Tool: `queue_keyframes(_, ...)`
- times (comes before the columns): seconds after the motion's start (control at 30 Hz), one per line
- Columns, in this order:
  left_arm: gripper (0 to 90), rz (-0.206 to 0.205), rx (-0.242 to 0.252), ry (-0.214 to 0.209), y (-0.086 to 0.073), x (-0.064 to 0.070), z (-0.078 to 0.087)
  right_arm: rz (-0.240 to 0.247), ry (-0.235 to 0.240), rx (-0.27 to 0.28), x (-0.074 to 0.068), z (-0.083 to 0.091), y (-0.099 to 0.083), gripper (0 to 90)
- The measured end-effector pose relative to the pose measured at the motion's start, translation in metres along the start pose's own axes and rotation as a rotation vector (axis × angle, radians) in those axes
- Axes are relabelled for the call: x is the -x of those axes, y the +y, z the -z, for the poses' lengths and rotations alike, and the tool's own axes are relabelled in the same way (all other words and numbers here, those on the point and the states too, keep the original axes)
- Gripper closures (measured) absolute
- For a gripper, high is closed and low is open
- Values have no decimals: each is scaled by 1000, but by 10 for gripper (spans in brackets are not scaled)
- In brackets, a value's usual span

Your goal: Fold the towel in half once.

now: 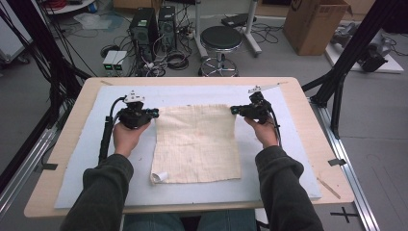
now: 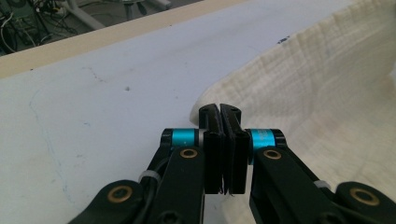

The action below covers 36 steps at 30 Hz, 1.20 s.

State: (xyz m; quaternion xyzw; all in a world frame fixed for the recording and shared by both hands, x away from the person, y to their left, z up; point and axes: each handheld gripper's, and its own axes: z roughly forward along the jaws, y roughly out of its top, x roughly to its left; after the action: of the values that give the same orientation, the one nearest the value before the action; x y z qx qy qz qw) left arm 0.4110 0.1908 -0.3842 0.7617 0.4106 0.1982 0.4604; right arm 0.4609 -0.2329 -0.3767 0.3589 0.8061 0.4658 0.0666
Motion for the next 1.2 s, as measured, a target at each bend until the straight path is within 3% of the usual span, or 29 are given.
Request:
queue_keyframes(0.4,877,-41,26,-29,-17,12,23,29,43,13,-13,16,-11,856)
queue_keyframes(0.87,876,-94,32,-67,-39,28,47,70,88,-20,-32,29,-22,856)
queue_keyframes(1.2,876,-117,33,-87,-49,39,56,70,97,-18,-39,37,-43,856)
